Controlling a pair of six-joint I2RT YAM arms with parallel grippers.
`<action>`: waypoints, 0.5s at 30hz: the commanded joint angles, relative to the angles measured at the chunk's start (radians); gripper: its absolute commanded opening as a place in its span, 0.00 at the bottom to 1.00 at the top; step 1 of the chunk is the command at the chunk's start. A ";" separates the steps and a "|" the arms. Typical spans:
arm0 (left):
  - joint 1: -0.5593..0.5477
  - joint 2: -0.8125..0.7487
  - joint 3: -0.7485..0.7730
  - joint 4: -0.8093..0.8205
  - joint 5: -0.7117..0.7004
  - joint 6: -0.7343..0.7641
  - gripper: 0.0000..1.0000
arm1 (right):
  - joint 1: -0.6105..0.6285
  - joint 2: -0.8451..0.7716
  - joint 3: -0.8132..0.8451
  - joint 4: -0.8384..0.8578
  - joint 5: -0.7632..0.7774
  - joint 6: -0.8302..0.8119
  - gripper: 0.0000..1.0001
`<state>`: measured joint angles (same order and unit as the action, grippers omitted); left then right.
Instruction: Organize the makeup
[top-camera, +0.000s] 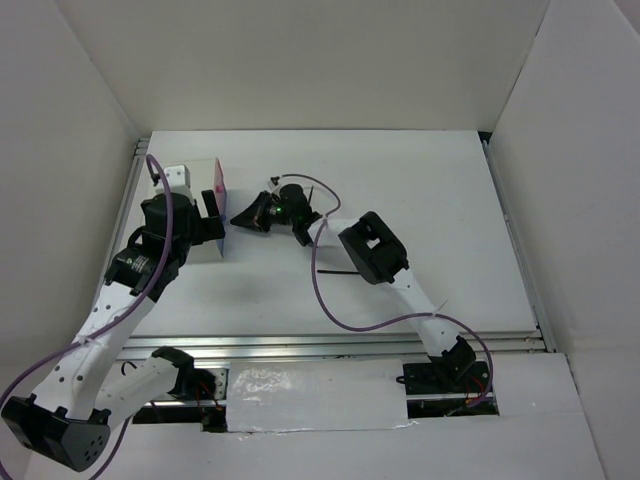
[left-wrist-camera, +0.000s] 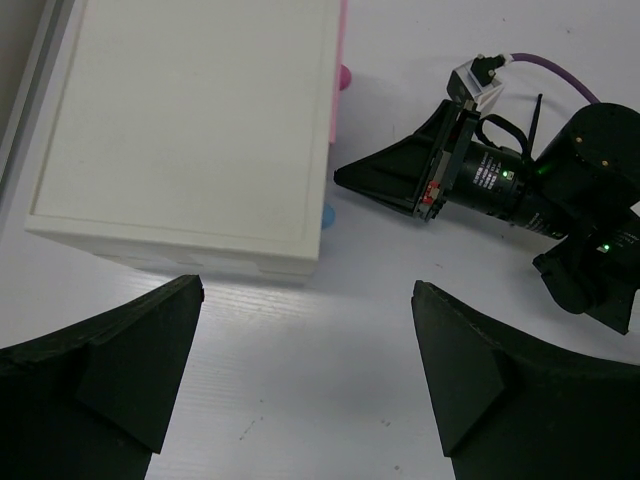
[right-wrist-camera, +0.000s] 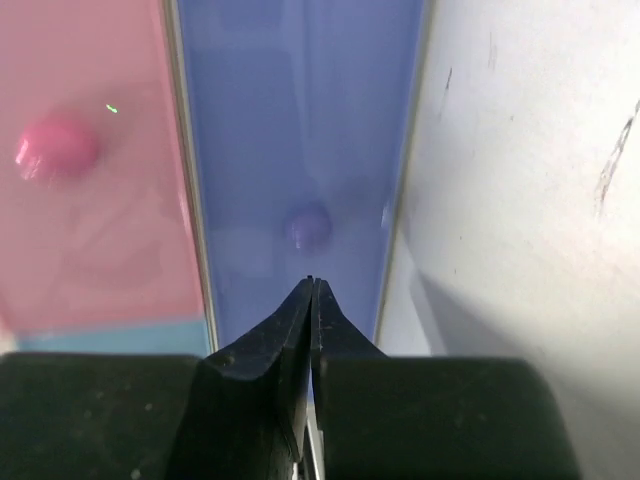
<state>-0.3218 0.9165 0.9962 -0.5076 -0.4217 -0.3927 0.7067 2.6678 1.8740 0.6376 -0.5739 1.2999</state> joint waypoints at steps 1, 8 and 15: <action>0.004 0.002 0.022 0.044 0.011 0.017 0.99 | 0.008 0.004 0.033 0.074 0.012 0.013 0.07; 0.004 0.008 0.024 0.041 0.012 0.017 0.99 | -0.015 -0.071 -0.081 0.142 0.014 0.003 0.07; 0.004 0.007 0.024 0.034 -0.020 0.011 1.00 | -0.016 -0.049 -0.004 0.042 0.006 -0.037 0.38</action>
<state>-0.3218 0.9268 0.9962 -0.5079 -0.4183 -0.3920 0.6937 2.6629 1.8145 0.6937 -0.5640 1.2892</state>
